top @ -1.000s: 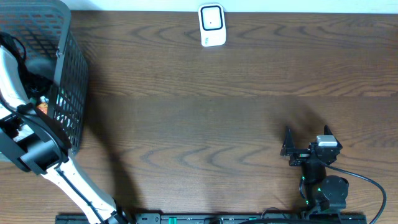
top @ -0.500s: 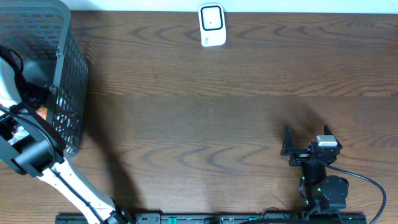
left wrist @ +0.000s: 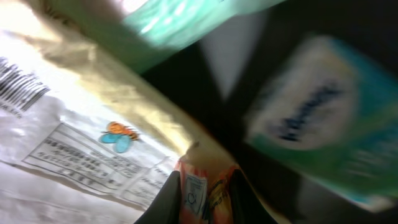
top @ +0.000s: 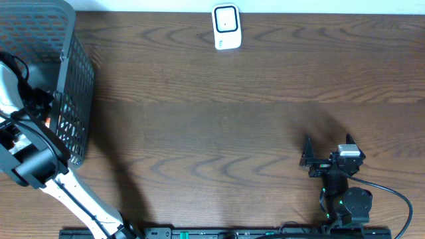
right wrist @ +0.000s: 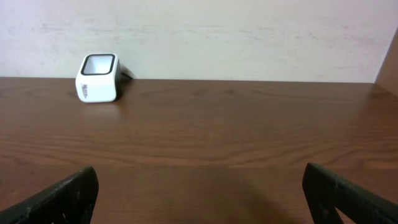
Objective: Scan the item barcode
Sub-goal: 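Grasp the small orange snack packet in the basket with the left gripper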
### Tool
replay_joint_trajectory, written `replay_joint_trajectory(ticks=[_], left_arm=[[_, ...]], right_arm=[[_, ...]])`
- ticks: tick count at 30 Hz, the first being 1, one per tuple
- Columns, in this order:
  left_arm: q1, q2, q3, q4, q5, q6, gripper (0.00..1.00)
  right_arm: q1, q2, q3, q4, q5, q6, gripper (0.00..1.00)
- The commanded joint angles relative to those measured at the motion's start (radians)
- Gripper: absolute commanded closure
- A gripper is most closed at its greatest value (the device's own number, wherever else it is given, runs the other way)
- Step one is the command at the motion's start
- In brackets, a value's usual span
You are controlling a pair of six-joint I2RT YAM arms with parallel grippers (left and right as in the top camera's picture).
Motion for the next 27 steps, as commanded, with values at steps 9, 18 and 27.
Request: replay_joint_trajectory(ticks=[9, 18, 27], left_arm=[[0.000, -0.362, 0.100, 0.108, 0.206, -0.107, 0.92], [0.000, -0.632, 0.100, 0.199, 0.254, -0.144, 0.93], [-0.018, -0.764, 0.100, 0.240, 0.566, -0.185, 0.92]], right_arm=[[0.003, -0.006, -0.001, -0.004, 0.001, -0.011, 0.01], [0.003, -0.006, -0.001, -0.004, 0.002, -0.011, 0.01], [0.003, -0.006, -0.001, -0.004, 0.002, -0.011, 0.01]])
